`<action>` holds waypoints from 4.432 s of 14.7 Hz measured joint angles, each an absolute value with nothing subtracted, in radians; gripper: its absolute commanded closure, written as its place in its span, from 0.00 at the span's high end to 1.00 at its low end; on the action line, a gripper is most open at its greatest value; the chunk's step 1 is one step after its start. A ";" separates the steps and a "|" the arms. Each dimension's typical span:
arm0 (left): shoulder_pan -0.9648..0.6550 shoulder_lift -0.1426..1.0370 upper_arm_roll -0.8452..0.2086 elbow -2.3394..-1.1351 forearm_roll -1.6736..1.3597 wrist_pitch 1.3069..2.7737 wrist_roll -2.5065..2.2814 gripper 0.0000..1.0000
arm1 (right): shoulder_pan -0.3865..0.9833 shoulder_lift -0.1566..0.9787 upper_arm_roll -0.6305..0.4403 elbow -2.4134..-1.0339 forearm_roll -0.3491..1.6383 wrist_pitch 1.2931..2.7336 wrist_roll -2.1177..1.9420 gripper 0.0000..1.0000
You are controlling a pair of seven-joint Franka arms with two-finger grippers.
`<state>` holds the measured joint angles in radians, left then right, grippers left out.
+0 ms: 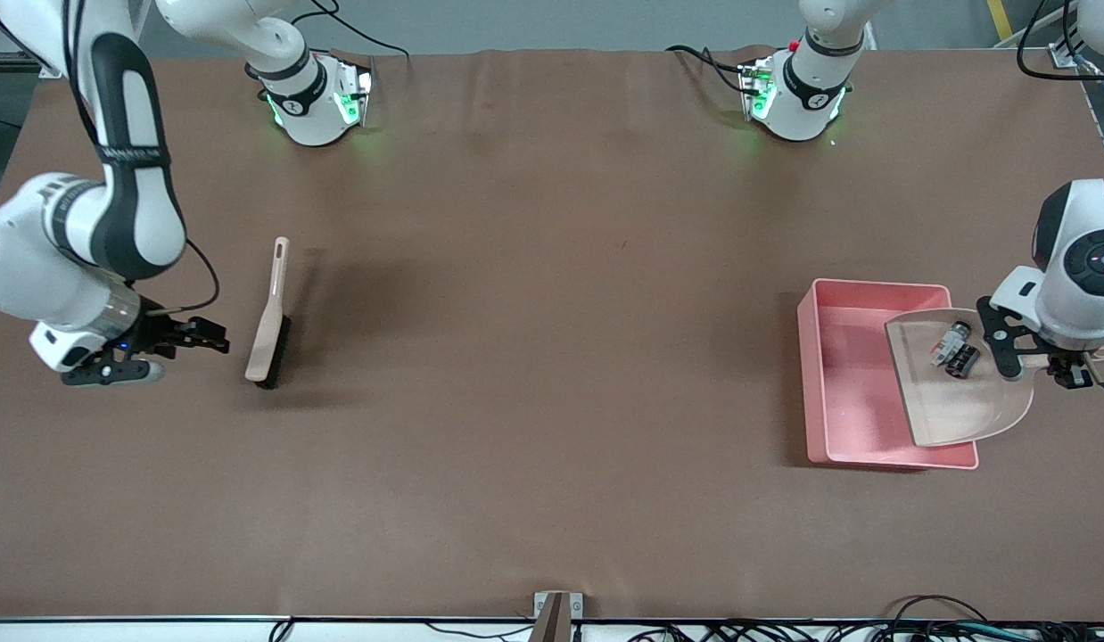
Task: Clean e-waste and dump in bin
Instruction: 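Tilt the dustpan over the pink bin with the left gripper, dumping the parts, then lower the dustpan back onto the table with the left gripper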
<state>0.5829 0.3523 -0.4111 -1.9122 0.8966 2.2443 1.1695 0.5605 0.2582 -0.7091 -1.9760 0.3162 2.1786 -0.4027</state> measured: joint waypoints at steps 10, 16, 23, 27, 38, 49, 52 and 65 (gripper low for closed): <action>0.498 0.354 -0.413 -1.904 1.142 2.190 1.095 0.05 | 0.557 0.091 -0.715 -1.727 0.110 1.772 -0.376 1.00; 0.447 0.339 -0.417 -1.858 1.155 2.174 1.096 0.04 | 0.560 0.094 -0.701 -1.660 0.083 1.705 -0.243 1.00; 0.256 0.336 -0.450 -1.727 0.957 2.021 1.038 0.04 | 0.562 0.096 -0.697 -1.547 0.078 1.634 -0.193 1.00; 0.164 0.342 -0.454 -1.724 0.909 2.020 0.931 0.07 | 0.482 0.099 -0.579 -1.492 0.040 1.605 -0.180 1.00; -0.146 0.514 -0.455 -1.705 0.866 2.019 0.570 0.02 | -0.018 0.113 -0.028 -1.467 -0.043 1.637 -0.043 1.00; -0.256 0.646 -0.459 -1.693 0.795 2.021 0.532 0.03 | -0.040 -0.010 -0.008 -1.559 -0.040 1.523 -0.027 1.00; -0.256 0.655 -0.465 -1.692 0.728 2.021 0.529 0.04 | -0.040 -0.023 -0.002 -1.562 -0.040 1.527 -0.027 1.00; -0.260 0.663 -0.473 -1.683 0.711 2.021 0.524 1.00 | -0.042 -0.060 0.002 -1.567 0.001 1.545 -0.023 1.00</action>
